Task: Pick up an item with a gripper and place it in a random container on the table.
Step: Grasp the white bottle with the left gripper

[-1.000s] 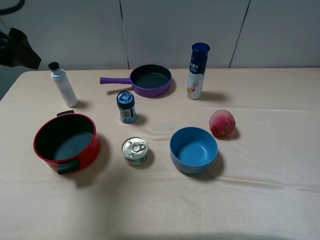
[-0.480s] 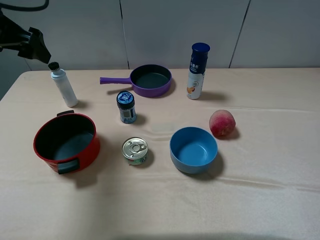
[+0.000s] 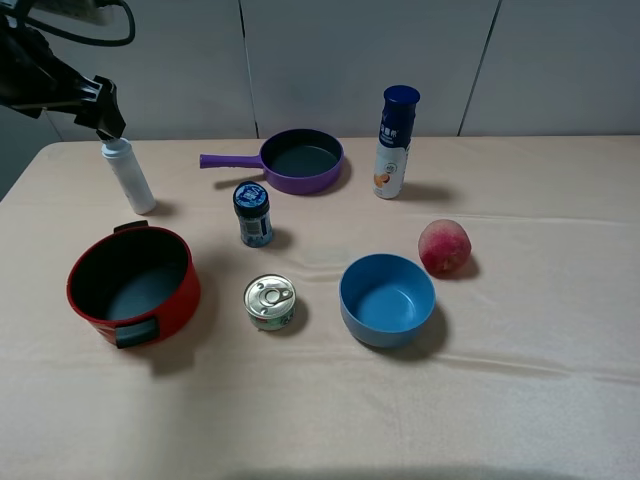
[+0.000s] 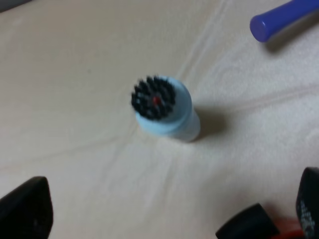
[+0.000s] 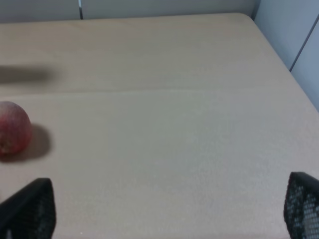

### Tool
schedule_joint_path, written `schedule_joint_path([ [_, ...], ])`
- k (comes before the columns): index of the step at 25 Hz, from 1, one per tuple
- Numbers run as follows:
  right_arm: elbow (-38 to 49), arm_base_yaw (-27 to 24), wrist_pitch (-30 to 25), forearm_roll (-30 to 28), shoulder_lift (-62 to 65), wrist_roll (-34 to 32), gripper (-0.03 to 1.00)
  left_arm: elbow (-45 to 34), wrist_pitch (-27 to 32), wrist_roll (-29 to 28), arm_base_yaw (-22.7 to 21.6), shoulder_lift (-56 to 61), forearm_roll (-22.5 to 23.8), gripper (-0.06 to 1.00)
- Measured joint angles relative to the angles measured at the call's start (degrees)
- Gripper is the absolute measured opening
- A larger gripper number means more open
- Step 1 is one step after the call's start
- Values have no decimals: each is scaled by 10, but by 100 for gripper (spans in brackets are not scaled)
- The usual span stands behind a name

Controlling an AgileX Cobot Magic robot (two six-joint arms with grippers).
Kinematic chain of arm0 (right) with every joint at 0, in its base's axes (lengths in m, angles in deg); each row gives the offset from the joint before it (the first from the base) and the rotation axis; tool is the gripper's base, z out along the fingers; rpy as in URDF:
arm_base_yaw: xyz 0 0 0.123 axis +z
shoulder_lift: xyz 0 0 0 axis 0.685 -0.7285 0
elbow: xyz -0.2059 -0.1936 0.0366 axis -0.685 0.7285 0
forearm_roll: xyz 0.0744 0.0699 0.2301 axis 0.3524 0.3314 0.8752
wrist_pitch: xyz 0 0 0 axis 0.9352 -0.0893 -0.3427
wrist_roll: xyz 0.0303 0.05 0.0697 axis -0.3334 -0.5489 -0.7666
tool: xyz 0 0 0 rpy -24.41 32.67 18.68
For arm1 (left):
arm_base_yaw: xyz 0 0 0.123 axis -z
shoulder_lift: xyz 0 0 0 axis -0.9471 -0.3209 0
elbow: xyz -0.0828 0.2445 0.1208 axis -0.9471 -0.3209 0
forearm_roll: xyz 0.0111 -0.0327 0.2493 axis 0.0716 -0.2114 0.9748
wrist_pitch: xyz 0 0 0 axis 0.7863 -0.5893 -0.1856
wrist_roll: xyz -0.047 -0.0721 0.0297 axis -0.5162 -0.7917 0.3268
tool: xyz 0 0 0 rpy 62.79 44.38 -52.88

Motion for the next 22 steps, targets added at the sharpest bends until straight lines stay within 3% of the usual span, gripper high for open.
schedule_joint_path([
  [22, 0, 0, 0, 0, 0, 0, 69, 55, -62, 0, 0, -162, 0, 99],
])
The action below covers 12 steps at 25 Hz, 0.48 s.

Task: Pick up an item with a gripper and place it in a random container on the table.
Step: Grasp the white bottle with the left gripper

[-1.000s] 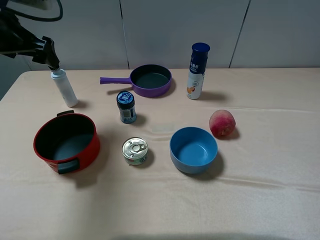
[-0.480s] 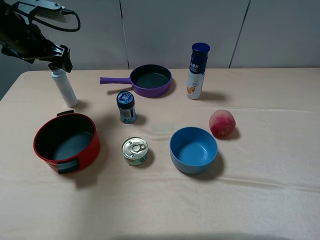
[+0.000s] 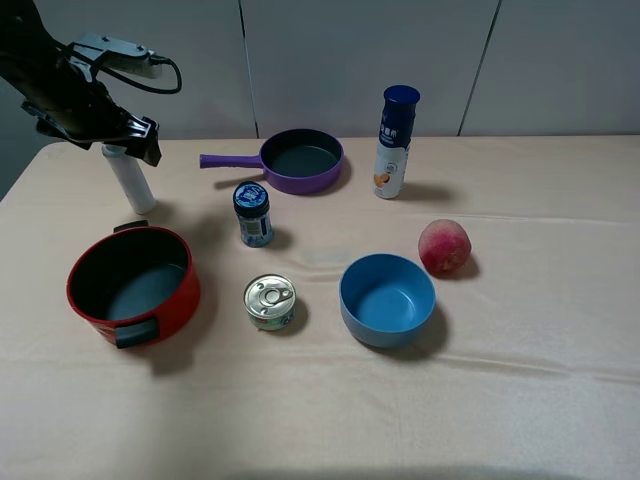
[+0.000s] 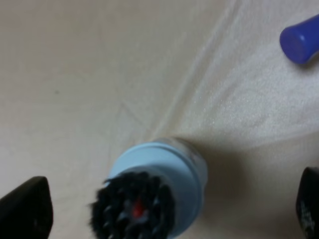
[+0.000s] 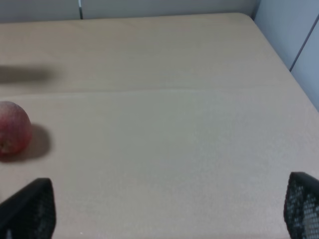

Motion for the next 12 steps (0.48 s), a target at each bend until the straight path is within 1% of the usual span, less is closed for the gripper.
schedule_joint_path([
  [12, 0, 0, 0, 0, 0, 0, 69, 7, -30, 0, 0, -44, 0, 99],
])
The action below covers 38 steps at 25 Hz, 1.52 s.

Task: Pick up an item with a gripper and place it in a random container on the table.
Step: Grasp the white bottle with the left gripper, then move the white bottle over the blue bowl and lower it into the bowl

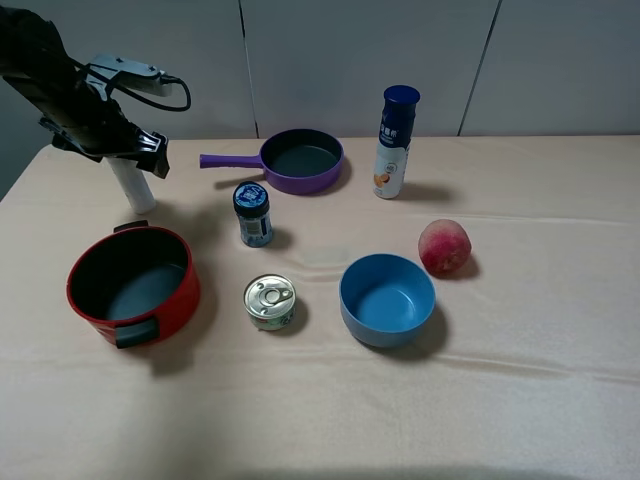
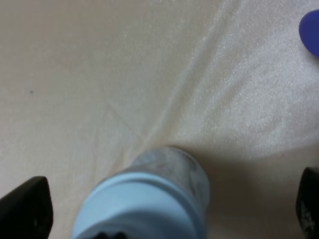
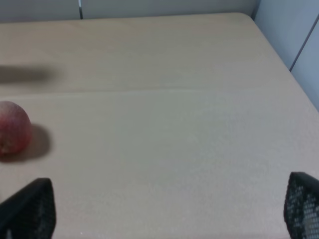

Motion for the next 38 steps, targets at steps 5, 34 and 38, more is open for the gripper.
schedule_joint_path([
  [5, 0, 0, 0, 0, 0, 0, 69, 1, -13, 0, 0, -12, 0, 99],
  [34, 0, 0, 0, 0, 0, 0, 69, 2, -30, 0, 0, -18, -2, 45],
  [38, 0, 0, 0, 0, 0, 0, 69, 2, -30, 0, 0, -18, -2, 45],
])
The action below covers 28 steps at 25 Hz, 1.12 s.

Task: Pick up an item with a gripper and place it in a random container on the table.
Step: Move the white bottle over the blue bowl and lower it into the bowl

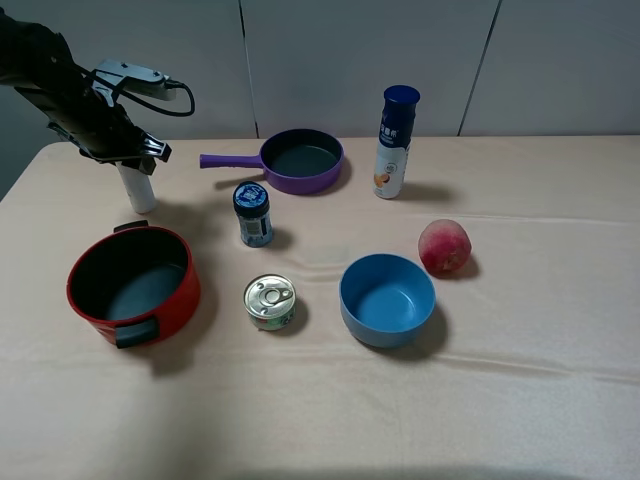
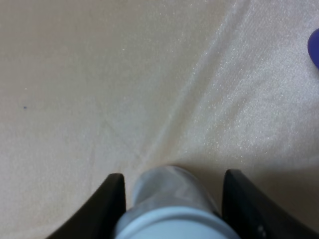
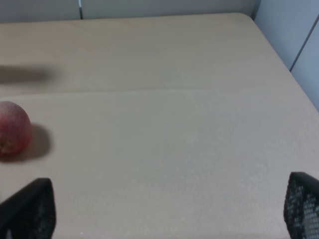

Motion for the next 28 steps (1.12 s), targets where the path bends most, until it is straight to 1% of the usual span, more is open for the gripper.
schedule_joint_path([
  [16, 0, 0, 0, 0, 0, 0, 69, 0, 1, 0, 0, 1, 0, 45],
  [28, 0, 0, 0, 0, 0, 0, 69, 0, 36, 0, 0, 42, -1, 45],
])
